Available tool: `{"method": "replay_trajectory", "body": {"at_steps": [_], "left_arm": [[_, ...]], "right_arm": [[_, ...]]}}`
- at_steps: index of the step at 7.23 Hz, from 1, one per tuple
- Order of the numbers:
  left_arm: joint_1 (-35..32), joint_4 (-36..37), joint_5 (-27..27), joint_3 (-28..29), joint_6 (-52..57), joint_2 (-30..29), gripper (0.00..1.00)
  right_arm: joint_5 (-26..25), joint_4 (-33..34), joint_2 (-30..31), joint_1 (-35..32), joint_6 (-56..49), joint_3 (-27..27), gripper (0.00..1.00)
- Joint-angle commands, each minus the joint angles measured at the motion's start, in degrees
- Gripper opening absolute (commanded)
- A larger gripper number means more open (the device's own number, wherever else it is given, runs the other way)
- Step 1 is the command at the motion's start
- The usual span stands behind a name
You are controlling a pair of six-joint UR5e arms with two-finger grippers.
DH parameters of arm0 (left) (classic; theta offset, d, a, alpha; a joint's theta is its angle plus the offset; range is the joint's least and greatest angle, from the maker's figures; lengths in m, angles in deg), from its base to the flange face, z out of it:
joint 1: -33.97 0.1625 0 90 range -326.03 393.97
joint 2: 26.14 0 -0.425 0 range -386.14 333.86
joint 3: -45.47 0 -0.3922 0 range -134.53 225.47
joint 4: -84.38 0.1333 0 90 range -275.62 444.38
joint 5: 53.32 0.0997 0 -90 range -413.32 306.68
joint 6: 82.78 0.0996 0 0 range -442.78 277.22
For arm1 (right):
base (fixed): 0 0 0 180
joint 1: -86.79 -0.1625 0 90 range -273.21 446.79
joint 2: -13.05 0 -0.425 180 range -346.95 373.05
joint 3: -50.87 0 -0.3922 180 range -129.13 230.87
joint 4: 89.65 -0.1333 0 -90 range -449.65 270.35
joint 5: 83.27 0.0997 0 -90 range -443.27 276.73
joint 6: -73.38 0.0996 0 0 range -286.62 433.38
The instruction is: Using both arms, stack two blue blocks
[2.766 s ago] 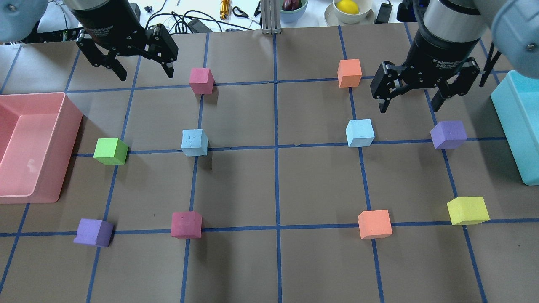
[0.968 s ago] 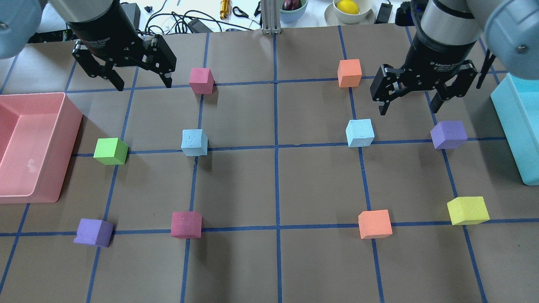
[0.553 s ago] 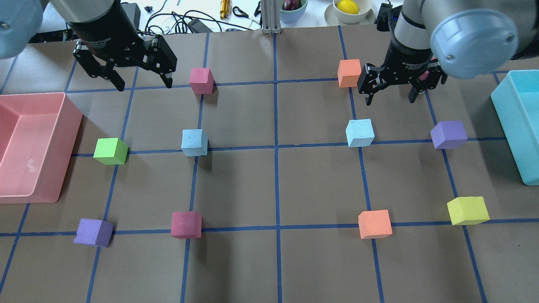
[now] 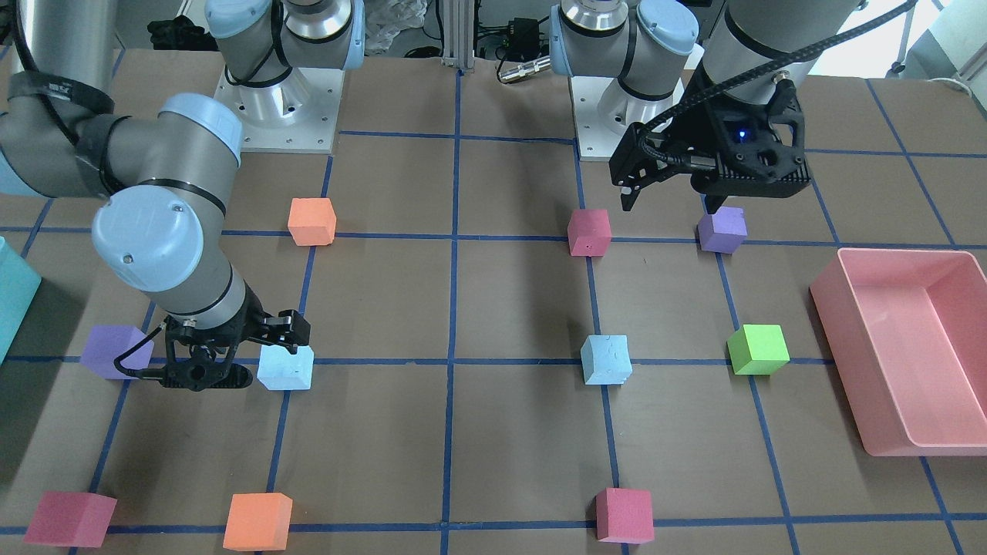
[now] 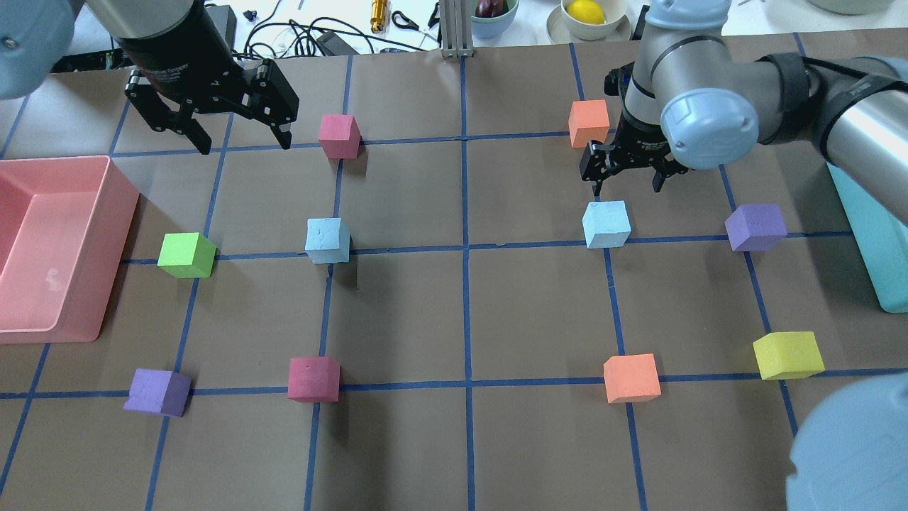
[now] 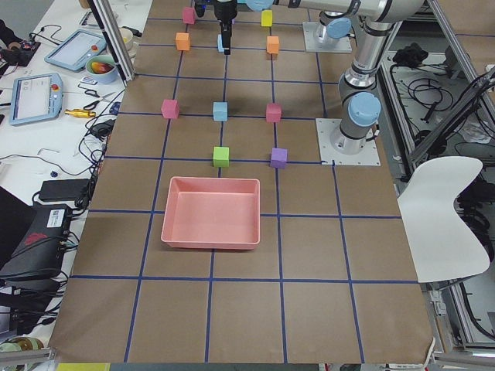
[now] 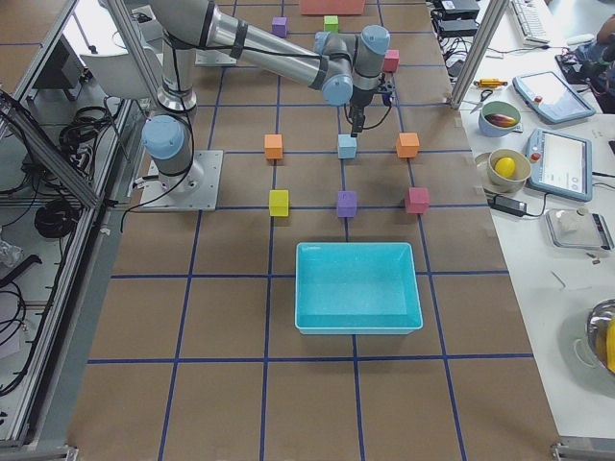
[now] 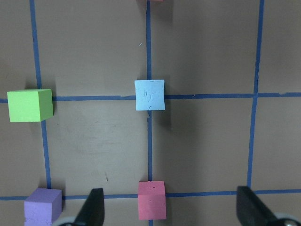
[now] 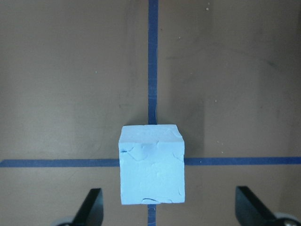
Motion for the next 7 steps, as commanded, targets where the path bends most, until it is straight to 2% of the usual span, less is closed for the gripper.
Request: {"method": "replay_trajectory", "body": {"at_steps": [1, 6, 7], "left_arm": [[0.0, 0.0, 0.0, 0.0, 0.0, 0.0, 1.0], [-0.1, 0.0, 0.0, -0.1, 0.0, 0.0, 1.0], [0.0, 0.0, 0.0, -0.1, 0.0, 0.0, 1.0]], "right_arm": [[0.1, 5.9, -2.8, 0.0, -2.0, 3.4, 1.0], [1.1, 6.4, -4.0, 0.0, -1.5, 5.4, 1.0], [2.5, 6.4, -4.3, 0.0, -1.6, 5.4, 0.76]]}}
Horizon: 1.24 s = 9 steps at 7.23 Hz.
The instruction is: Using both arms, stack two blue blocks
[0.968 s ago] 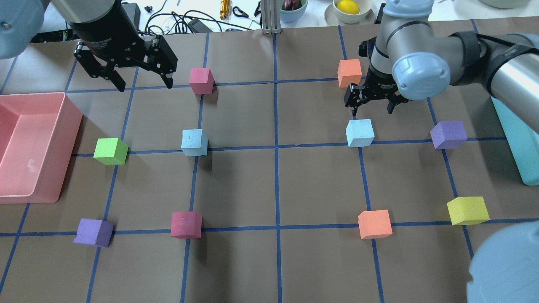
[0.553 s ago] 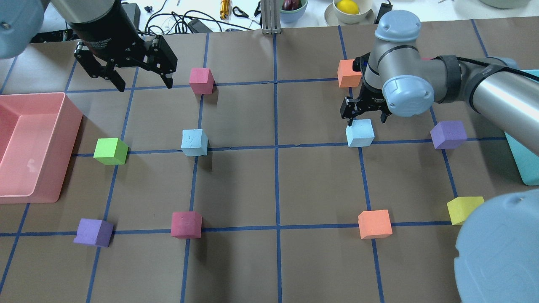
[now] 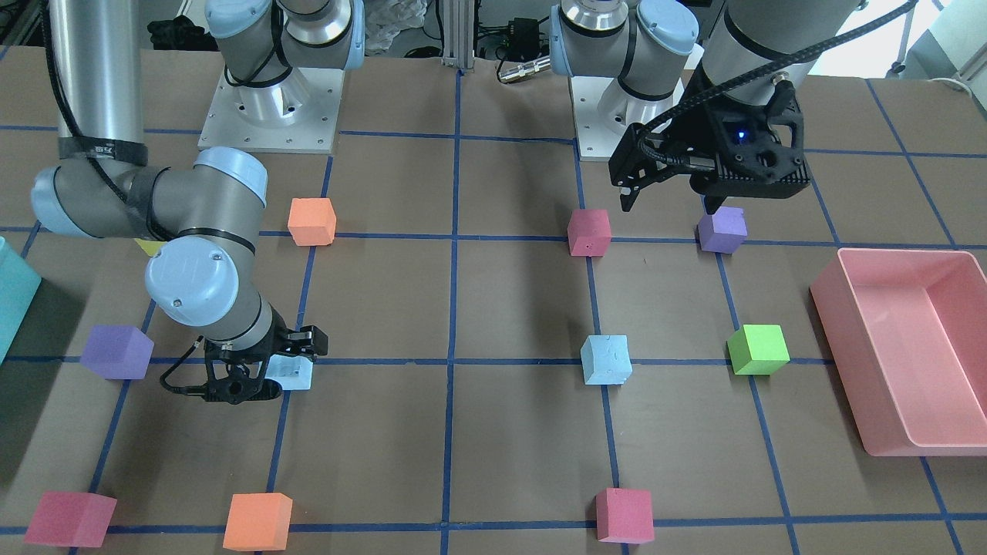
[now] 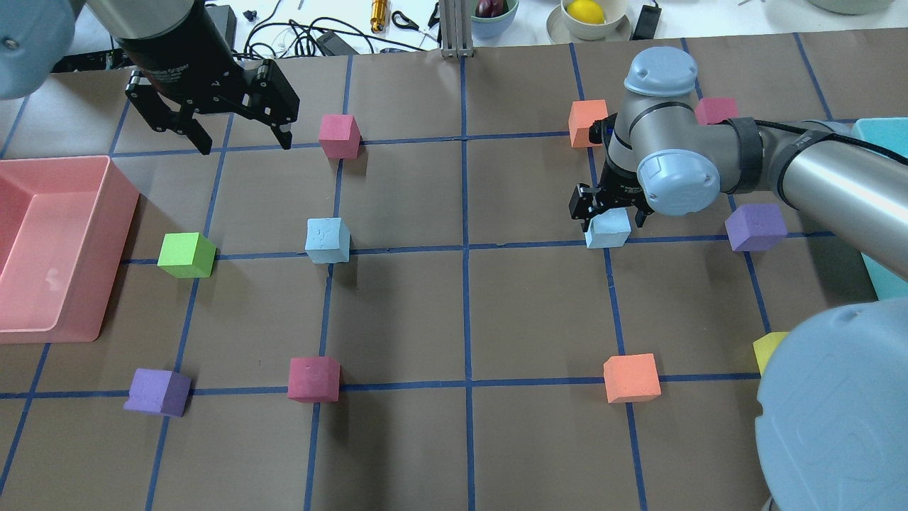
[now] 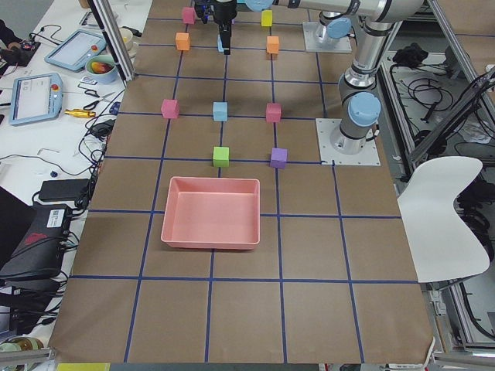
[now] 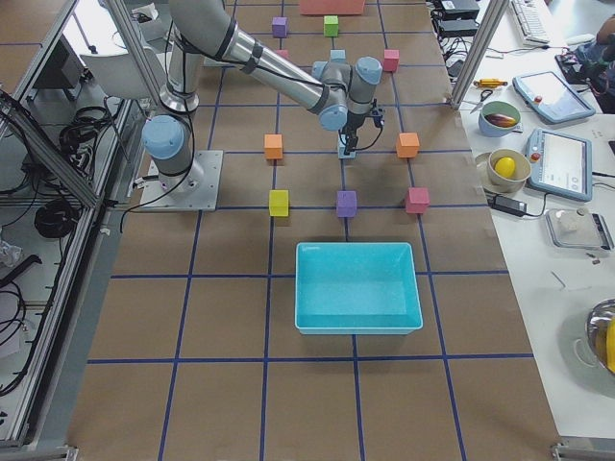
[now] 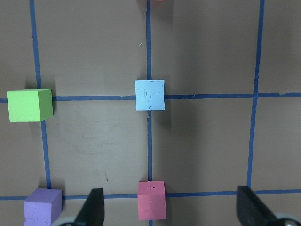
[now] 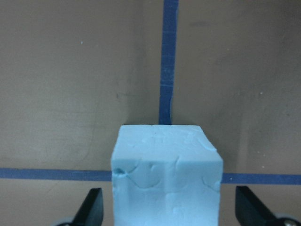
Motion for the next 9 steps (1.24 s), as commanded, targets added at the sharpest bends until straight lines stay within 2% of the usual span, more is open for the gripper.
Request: {"method": "replay_trajectory", "body": {"at_steps": [1, 2, 3, 4, 5, 7, 9], "left_arm": [[0.1, 0.0, 0.0, 0.0, 0.0, 0.2, 1.0], [0.1, 0.0, -0.1, 0.0, 0.0, 0.0, 1.0], [0.0, 0.0, 0.0, 0.0, 0.0, 0.0, 1.0], [0.0, 0.0, 0.0, 0.0, 0.0, 0.0, 1.0], [0.1, 0.0, 0.0, 0.0, 0.0, 0.2, 1.0], [0.0, 0.0, 0.0, 0.0, 0.0, 0.2, 1.0], [0.0, 0.0, 0.0, 0.0, 0.0, 0.0, 1.0]], "right_arm": [[1.3, 0.0, -0.4, 0.0, -0.5, 0.2, 0.38], [1.3, -0.2, -0.3, 0.0, -0.3, 0.1, 0.07], [1.9, -0.3, 0.0, -0.3, 2.0, -0.4, 0.0], [3.5, -0.5, 0.1, -0.9, 7.9, -1.3, 0.0], [3.8, -1.2, 0.0, -2.7, 8.8, -3.8, 0.0], [4.2, -1.6, -1.1, -8.9, 15.7, -8.6, 0.0], [5.0, -0.6, -4.7, -15.2, 17.3, -13.0, 0.0]]}}
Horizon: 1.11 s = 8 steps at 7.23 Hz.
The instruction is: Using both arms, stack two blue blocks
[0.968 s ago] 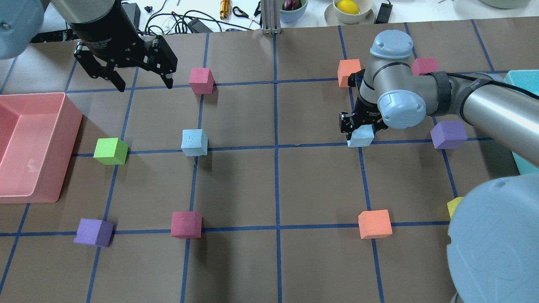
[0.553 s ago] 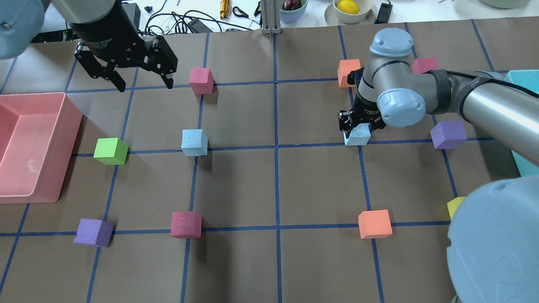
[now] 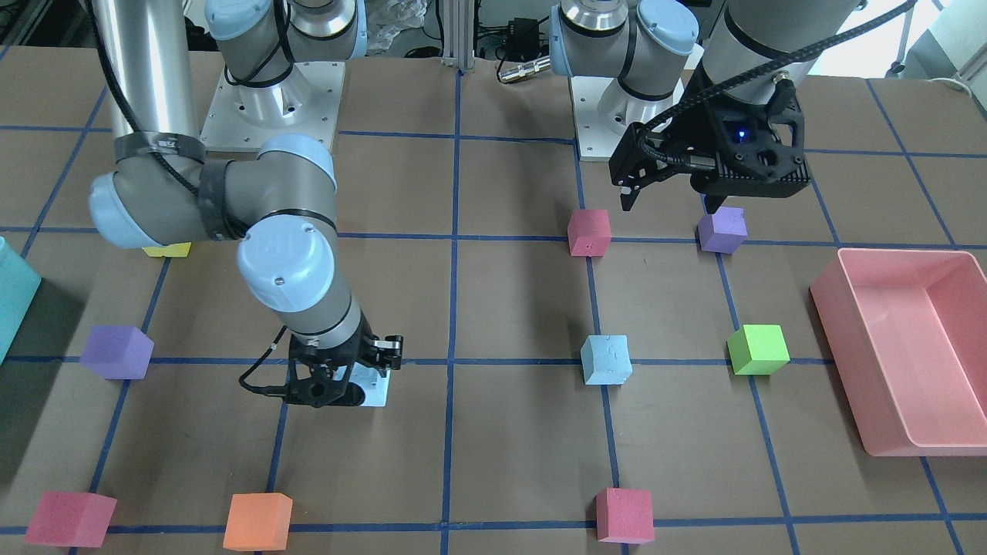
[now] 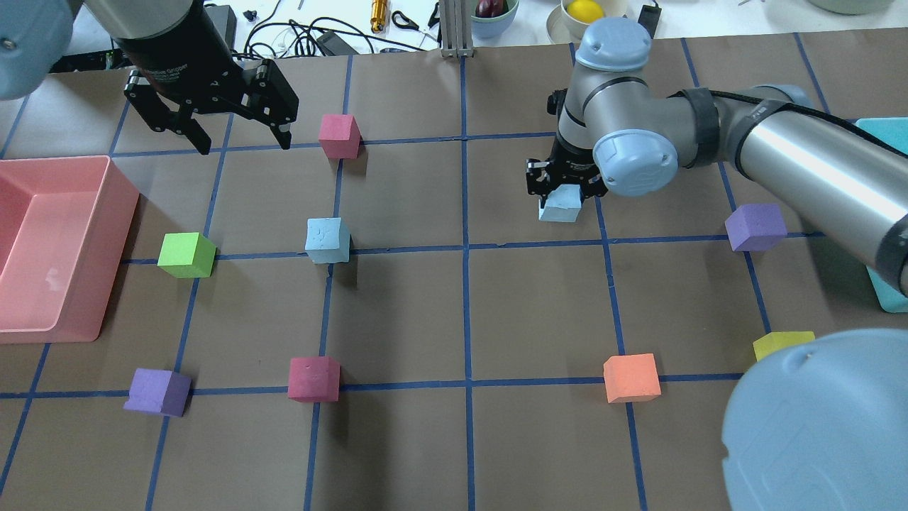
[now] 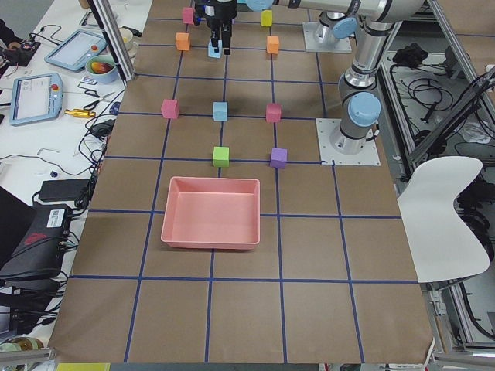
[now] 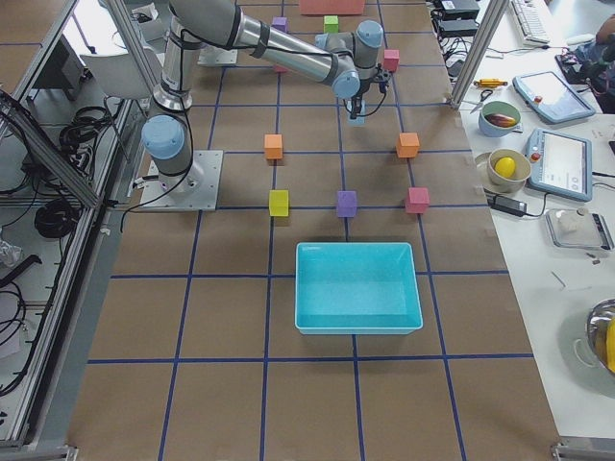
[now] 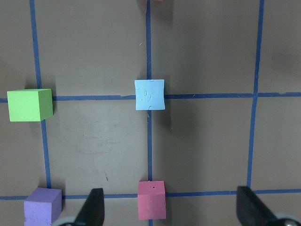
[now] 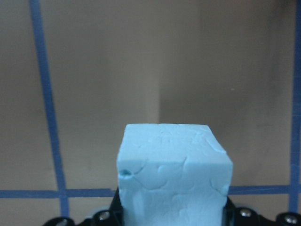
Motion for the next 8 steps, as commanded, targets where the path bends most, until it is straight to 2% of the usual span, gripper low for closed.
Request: {"method": "replay_trajectory", "body": {"at_steps": [1, 6, 8], "left_arm": [[0.1, 0.0, 0.0, -0.1, 0.0, 0.1, 1.0], [0.0, 0.0, 0.0, -0.1, 0.1, 0.1, 1.0], [0.1, 0.0, 0.0, 0.0, 0.1, 0.1, 1.0]], "right_arm": [[0.2, 0.3, -4.2, -5.3, 5.9, -4.6, 0.0], [0.5, 0.2, -6.9, -6.8, 6.8, -5.6, 0.0], [3.4, 1.0, -7.7, -7.4, 7.0, -5.7, 0.0]]}}
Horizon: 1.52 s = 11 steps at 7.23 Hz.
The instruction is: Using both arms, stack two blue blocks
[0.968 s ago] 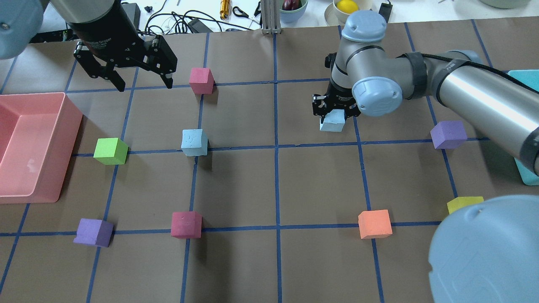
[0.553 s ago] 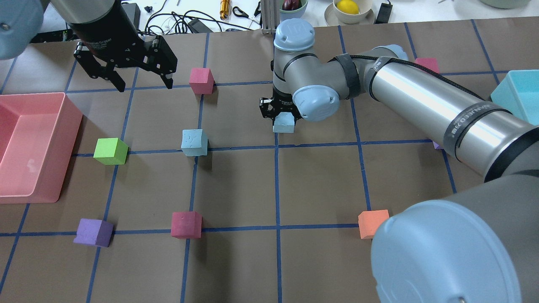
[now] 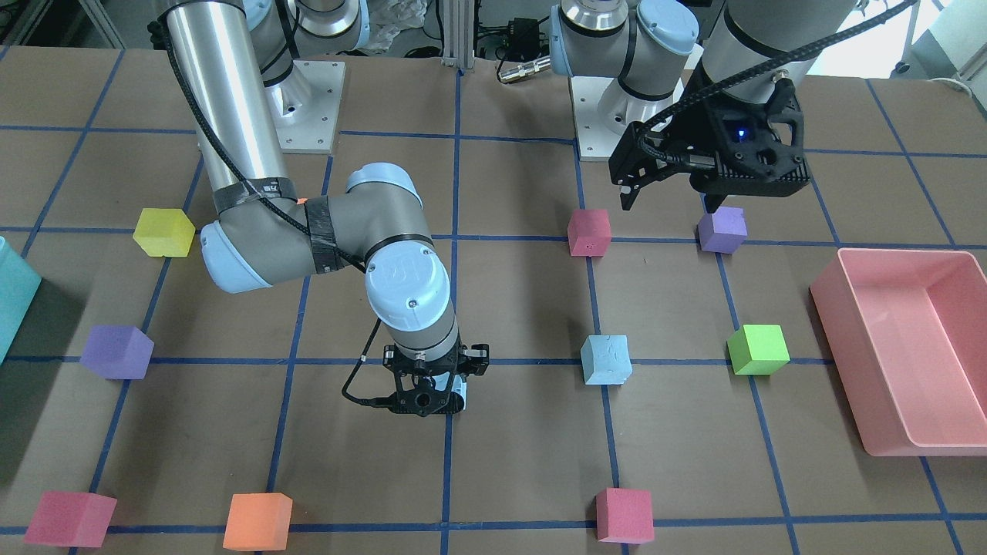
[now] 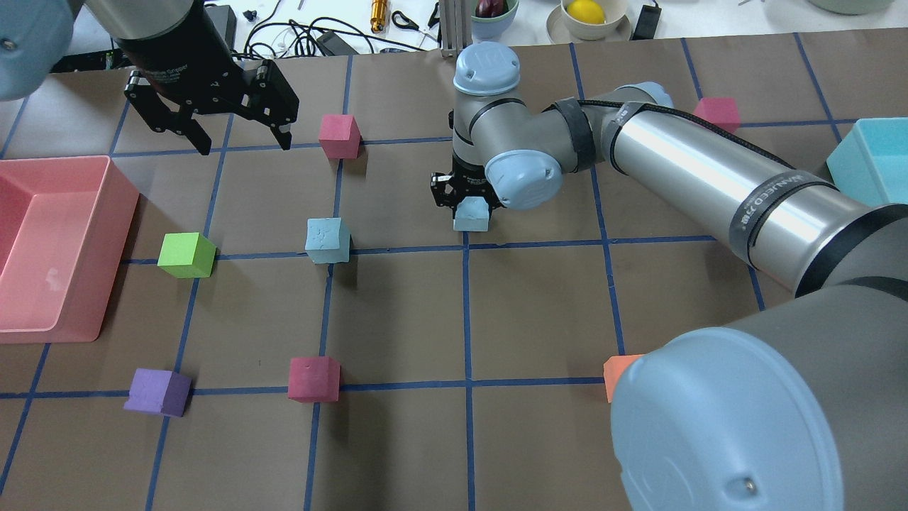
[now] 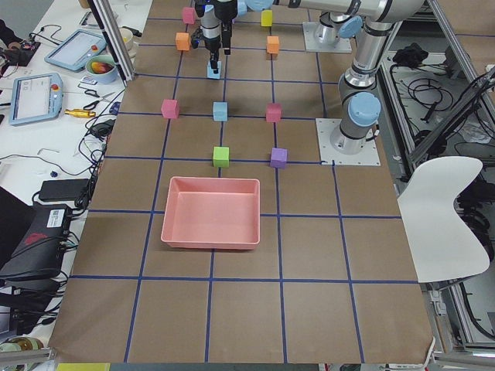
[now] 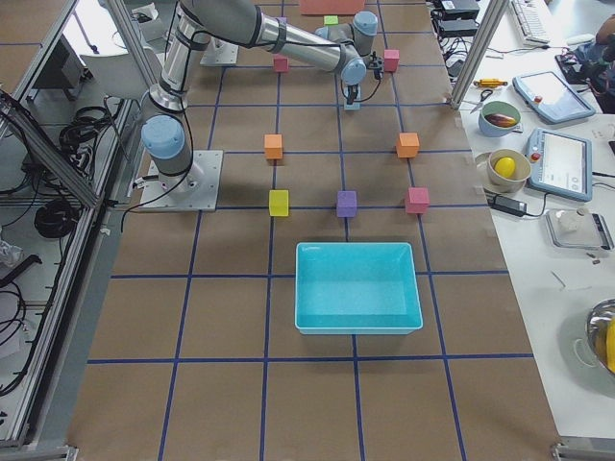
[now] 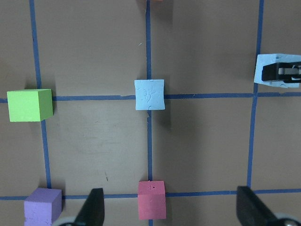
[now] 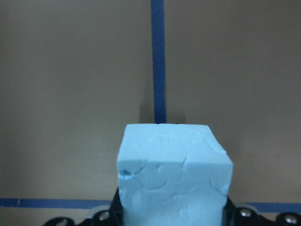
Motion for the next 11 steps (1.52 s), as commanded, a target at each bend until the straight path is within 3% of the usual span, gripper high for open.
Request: {"method": "replay_trajectory", "body": {"at_steps": [1, 2, 3, 6, 8, 11], "left_arm": [[0.1, 0.0, 0.0, 0.0, 0.0, 0.0, 1.0], [0.0, 0.0, 0.0, 0.0, 0.0, 0.0, 1.0], [0.1, 0.0, 0.0, 0.0, 0.0, 0.0, 1.0], [0.1, -0.2, 0.2, -0.1, 0.6, 0.1, 1.0], [0.3, 0.2, 0.6, -3.7, 1.1, -0.8, 1.0], [0.6, 15.5, 0.3, -7.0, 1.1, -8.3, 1.0]], "right_arm": [[1.2, 0.3, -0.6, -0.4, -0.2, 0.2, 0.0], [1.2, 0.3, -0.8, -0.4, -0.2, 0.3, 0.68], [1.2, 0.7, -1.2, -0.3, 0.8, 0.2, 1.0], [0.4, -0.2, 0.3, 0.1, 0.4, -3.2, 1.0], [-0.6, -5.4, 3.2, 2.7, -0.4, -6.8, 1.0], [-2.4, -12.8, 10.6, 10.5, -10.2, -5.0, 1.0]]}}
